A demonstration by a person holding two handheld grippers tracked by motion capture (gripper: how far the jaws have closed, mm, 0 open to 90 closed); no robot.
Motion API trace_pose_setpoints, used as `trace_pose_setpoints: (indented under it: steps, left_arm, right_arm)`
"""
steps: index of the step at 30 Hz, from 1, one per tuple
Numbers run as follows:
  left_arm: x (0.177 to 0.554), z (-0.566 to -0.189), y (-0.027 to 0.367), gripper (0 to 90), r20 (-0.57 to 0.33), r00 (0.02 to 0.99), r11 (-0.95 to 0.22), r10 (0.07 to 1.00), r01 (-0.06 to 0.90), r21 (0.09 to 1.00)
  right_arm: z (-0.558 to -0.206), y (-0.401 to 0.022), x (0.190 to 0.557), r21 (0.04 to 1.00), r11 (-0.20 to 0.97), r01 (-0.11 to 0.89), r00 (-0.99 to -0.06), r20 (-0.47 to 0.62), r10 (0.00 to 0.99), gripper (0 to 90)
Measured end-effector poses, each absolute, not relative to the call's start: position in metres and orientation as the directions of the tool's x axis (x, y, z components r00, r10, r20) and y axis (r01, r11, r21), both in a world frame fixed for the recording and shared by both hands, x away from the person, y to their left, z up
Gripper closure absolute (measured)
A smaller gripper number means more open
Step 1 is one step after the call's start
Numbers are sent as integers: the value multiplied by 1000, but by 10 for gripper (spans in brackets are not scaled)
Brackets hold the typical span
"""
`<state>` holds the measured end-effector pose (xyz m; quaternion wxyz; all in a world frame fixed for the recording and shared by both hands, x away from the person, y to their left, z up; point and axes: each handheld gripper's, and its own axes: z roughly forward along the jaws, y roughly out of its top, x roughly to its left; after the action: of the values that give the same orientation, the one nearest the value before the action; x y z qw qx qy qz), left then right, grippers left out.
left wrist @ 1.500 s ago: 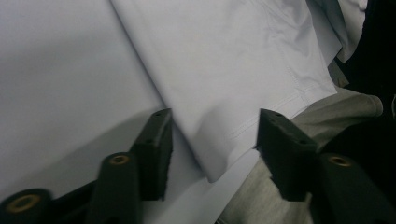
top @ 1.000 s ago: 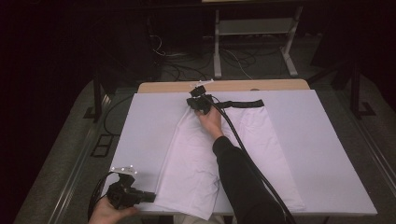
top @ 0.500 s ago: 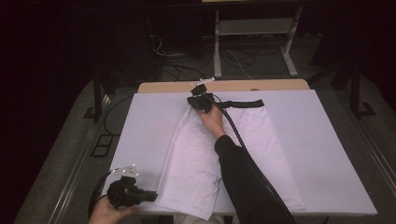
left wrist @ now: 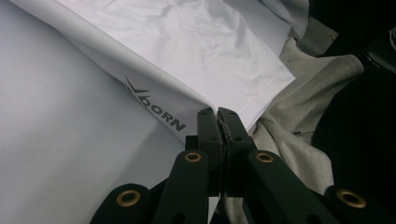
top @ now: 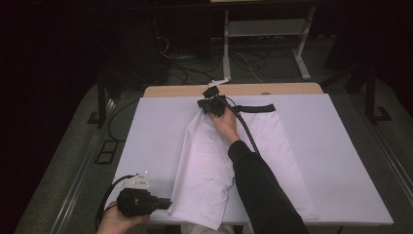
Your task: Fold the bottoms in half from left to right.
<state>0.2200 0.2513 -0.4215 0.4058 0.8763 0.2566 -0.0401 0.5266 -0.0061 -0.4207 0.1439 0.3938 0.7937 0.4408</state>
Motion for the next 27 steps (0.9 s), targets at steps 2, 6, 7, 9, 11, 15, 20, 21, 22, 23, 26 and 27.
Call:
trace_pose_setpoints:
  steps: [2, 6, 7, 9, 11, 15, 20, 21, 22, 23, 26, 27]
  left_arm:
    - [220, -420, 249, 875, -279, 872, -546, 403, 474, 691]
    - [221, -419, 244, 875, -266, 884, -554, 385, 452, 699]
    - [220, -418, 242, 875, -263, 885, -553, 384, 449, 701]
    - [220, -416, 239, 874, -258, 891, -555, 373, 437, 708]
    - [219, -415, 236, 875, -258, 896, -554, 361, 429, 714]
    - [218, -410, 228, 875, -252, 909, -555, 331, 404, 727]
    - [219, -407, 218, 875, -248, 921, -565, 302, 382, 731]
    - [219, -406, 216, 875, -245, 923, -568, 297, 377, 732]
    - [219, -406, 215, 875, -243, 925, -571, 292, 372, 732]
    - [219, -406, 213, 875, -240, 927, -571, 287, 367, 734]
    - [220, -405, 209, 875, -247, 929, -568, 276, 365, 738]
    - [220, -405, 208, 875, -247, 930, -569, 271, 362, 739]
  right_arm:
    - [-419, -9, 526, 812, 305, 497, -657, 123, 744, 859]
    - [-417, -11, 526, 808, 322, 494, -672, 121, 730, 859]
    - [-417, -11, 526, 808, 322, 494, -672, 121, 730, 859]
    - [-414, -14, 525, 808, 328, 489, -677, 114, 727, 859]
    - [-414, -14, 525, 808, 327, 490, -677, 116, 727, 859]
    - [-411, -18, 523, 811, 330, 483, -680, 110, 725, 859]
    - [-407, -25, 522, 813, 330, 480, -683, 110, 722, 859]
    - [-406, -26, 522, 812, 329, 481, -683, 112, 722, 859]
    - [-404, -29, 522, 814, 330, 479, -683, 109, 722, 859]
    - [-404, -29, 522, 814, 330, 479, -683, 109, 722, 859]
    - [-401, -34, 522, 816, 324, 478, -679, 110, 726, 860]
    - [-400, -35, 522, 816, 322, 480, -677, 111, 728, 859]
